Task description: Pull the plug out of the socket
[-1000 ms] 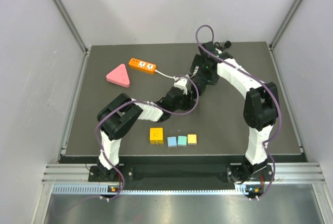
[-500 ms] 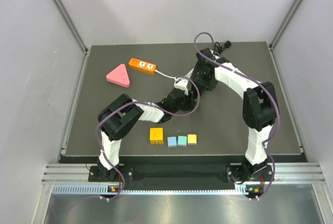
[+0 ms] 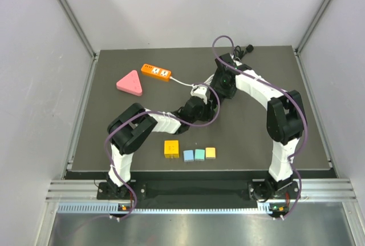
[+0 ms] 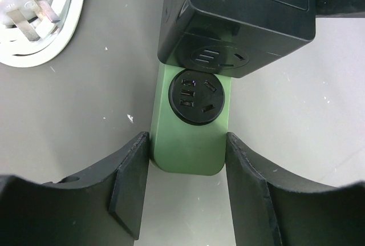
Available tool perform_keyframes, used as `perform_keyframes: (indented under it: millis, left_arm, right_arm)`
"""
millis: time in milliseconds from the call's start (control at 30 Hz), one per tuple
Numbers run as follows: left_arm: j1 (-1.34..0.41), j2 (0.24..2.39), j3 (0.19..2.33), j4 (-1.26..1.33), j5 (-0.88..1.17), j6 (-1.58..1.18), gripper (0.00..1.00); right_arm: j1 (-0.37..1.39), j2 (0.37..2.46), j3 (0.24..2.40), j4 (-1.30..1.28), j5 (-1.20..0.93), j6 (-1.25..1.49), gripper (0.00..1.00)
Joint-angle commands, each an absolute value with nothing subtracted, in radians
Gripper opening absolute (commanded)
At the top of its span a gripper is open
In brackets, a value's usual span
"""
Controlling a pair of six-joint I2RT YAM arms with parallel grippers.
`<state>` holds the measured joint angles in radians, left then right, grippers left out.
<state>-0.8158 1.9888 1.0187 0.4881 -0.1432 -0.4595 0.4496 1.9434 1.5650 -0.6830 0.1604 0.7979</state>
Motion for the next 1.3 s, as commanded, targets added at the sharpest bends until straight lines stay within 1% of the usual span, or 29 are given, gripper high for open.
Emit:
perform_keyframes:
  millis: [0,33,267,633,833,867,967,1100,1200,1267]
  left_arm:
    - [-0.808,2.025,1.038,0.371,-0.212,-0.508,0.0]
    - [-0.808,2.028,1.04,0.368,-0.213,-0.509,0.0]
    - [-0.808,2.028,1.045,0.367,-0.212,-0.509,0.0]
    - [-0.808,2.046,1.074,0.325,-0.221,-0.511,0.0]
    - [-0.81,2.056,1.092,0.305,-0.221,-0.514,0.0]
    - [-0.808,2.057,1.095,0.305,-0.221,-0.512,0.0]
    - [-0.808,2.059,1.098,0.302,-0.219,-0.512,0.0]
    - [-0.808,2.071,1.117,0.284,-0.219,-0.509,0.0]
    - [-0.808,2.08,1.131,0.273,-0.216,-0.509,0.0]
    - [-0.808,2.08,1.129,0.273,-0.216,-0.511,0.0]
  right_arm:
    - [0.46,1.931,1.571,-0.592,0.141,0.755,0.11]
    - [0.459,1.93,1.574,-0.592,0.141,0.749,0.0]
    - [0.456,1.893,1.588,-0.569,0.138,0.689,0.0]
    - [0.451,1.95,1.726,-0.713,0.172,0.632,0.0]
    - [0.391,1.91,1.706,-0.669,0.013,0.678,0.0]
    - [0.377,1.892,1.675,-0.648,-0.076,0.689,0.0]
    - [0.33,1.853,1.629,-0.581,-0.156,0.712,0.0]
    - [0.322,1.839,1.629,-0.592,-0.138,0.693,0.0]
    - [0.365,1.85,1.646,-0.618,-0.068,0.684,0.0]
    - [0.426,1.873,1.698,-0.661,0.071,0.661,0.0]
